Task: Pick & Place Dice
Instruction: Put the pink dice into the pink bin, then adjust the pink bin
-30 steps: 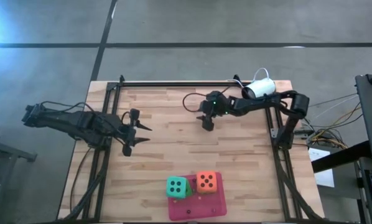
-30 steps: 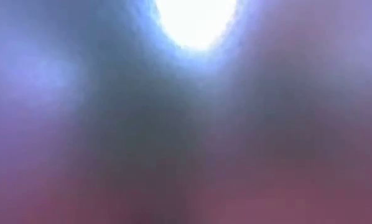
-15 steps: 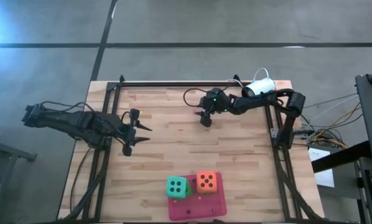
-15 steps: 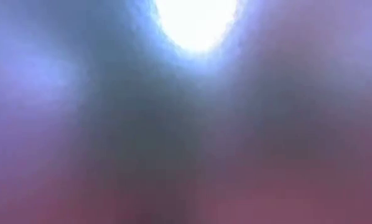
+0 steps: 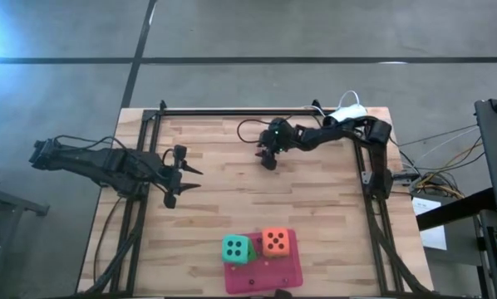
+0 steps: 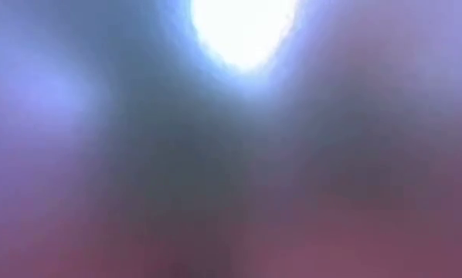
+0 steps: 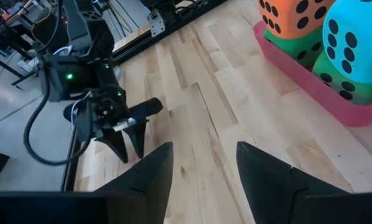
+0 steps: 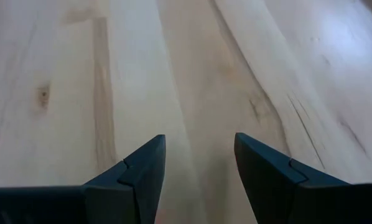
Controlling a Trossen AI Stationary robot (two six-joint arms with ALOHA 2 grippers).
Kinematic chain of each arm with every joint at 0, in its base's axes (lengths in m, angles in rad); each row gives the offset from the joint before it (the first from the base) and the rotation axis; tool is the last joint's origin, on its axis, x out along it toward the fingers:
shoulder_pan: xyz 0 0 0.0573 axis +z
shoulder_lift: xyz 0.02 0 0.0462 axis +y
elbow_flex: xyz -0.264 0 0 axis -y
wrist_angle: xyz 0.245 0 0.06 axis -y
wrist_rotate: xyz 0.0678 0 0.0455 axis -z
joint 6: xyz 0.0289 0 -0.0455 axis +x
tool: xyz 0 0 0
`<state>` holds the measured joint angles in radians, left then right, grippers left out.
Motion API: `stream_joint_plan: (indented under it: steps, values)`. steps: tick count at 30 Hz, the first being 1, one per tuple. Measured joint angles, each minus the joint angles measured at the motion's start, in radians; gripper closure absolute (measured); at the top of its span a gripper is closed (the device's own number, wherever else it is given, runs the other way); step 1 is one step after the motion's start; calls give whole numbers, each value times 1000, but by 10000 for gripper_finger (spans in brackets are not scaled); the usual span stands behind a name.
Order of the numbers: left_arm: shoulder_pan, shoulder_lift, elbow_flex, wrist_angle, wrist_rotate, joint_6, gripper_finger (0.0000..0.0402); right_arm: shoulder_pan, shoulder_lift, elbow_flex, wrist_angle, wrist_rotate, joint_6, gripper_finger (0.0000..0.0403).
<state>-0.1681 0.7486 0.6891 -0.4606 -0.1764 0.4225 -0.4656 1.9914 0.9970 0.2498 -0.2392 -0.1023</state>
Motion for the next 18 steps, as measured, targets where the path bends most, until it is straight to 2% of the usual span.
stream_joint_plan:
  steps: [11, 15, 18]
  values:
    - [0, 0, -1, -1, 0, -3, 222, 3, 10, 138, -276, 5, -1, 216]
    - [0, 0, -1, -1, 0, -3, 229, 9, -44, 134, -304, 5, -9, 216]
    - [0, 0, -1, -3, 0, -3, 234, 24, -132, 85, -352, 5, -4, 216]
